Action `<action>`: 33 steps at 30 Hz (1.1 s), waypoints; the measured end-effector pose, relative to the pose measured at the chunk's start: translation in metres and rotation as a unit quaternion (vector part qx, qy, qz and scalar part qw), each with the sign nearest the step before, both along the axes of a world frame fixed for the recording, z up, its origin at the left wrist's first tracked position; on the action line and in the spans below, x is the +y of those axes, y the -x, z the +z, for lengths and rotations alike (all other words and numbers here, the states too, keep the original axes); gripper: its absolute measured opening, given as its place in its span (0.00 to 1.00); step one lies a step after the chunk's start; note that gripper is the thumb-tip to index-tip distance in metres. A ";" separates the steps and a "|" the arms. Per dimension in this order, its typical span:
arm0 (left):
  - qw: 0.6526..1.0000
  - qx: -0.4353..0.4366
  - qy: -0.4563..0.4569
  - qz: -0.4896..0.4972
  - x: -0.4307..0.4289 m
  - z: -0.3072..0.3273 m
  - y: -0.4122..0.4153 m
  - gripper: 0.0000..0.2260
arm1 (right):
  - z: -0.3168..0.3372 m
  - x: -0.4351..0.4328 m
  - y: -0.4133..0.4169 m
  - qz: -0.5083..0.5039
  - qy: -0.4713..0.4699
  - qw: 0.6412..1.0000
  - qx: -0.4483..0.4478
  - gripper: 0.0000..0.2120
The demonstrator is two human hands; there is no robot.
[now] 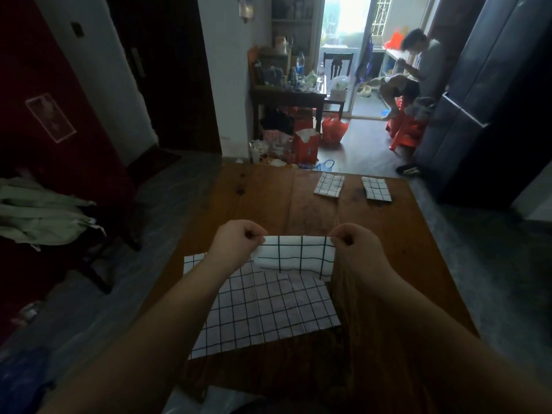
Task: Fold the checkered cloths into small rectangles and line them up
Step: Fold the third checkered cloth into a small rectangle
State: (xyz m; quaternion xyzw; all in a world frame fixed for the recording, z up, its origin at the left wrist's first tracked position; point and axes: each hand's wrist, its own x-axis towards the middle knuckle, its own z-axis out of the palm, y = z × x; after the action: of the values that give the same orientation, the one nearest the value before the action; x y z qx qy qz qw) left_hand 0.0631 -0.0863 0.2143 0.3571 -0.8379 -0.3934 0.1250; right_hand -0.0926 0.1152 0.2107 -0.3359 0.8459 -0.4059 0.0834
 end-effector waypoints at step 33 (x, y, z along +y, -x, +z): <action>0.954 0.044 -0.219 -0.198 -0.031 0.000 -0.035 0.15 | 0.010 -0.036 -0.024 0.111 0.002 0.992 -0.056 0.11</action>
State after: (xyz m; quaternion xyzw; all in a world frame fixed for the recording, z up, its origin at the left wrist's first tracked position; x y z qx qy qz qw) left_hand 0.0981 -0.1169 0.2148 0.1848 -0.7786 -0.5997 0.0000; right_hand -0.0684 0.0788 0.2202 -0.4050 0.7964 -0.4138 0.1746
